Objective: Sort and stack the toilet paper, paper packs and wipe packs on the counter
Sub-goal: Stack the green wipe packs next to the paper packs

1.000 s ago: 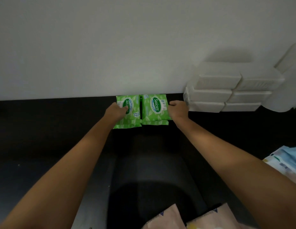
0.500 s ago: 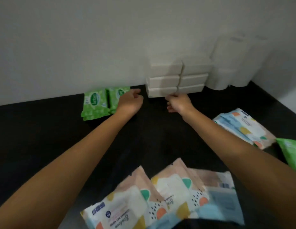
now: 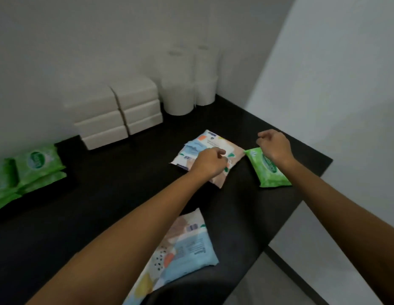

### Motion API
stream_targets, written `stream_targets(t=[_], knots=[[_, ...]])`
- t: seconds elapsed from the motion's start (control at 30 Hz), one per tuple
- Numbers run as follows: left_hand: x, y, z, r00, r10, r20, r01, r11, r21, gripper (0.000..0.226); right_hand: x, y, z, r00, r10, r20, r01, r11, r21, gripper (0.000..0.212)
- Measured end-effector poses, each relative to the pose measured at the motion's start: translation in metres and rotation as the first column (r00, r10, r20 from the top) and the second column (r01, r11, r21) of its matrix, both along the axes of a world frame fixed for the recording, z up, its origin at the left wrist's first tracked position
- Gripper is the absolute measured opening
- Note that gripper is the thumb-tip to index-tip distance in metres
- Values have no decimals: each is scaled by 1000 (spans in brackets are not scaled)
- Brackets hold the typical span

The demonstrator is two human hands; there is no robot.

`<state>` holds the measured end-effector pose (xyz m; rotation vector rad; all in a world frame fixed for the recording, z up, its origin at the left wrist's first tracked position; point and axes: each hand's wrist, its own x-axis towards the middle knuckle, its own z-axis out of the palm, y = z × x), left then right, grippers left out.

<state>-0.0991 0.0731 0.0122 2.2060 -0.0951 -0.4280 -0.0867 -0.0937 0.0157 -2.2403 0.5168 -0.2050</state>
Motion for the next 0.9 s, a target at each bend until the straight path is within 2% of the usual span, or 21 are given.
stream_targets(t=[0.13, 0.23, 0.4, 0.53, 0.63, 0.77, 0.9], knots=[[-1, -51, -8, 998, -49, -50, 49, 999, 2, 42, 2, -60, -31, 987, -31, -156, 16, 995, -96, 35], [-3, -81, -18, 987, -54, -149, 50, 998, -30, 40, 4, -82, -49, 960, -27, -279, -6, 993, -115, 20], [7, -109, -36, 975, 0, -224, -26, 993, -113, 34, 6, -87, -65, 932, -17, -362, -37, 989, -142, 44], [12, -114, -40, 945, 62, -320, -151, 953, -261, 29, 4, -77, -68, 943, -31, -332, -13, 991, -131, 41], [11, -114, -38, 936, 37, -350, -177, 910, -376, 36, 7, -71, -65, 965, -68, -255, 66, 998, -18, 37], [8, -114, -35, 959, 2, -284, -111, 922, -372, 64, 6, -62, -55, 968, -92, -234, 110, 992, 63, 37], [14, -99, -18, 990, 44, -137, -91, 929, -357, 68, 12, -40, -28, 987, -129, -95, 142, 980, 139, 36]])
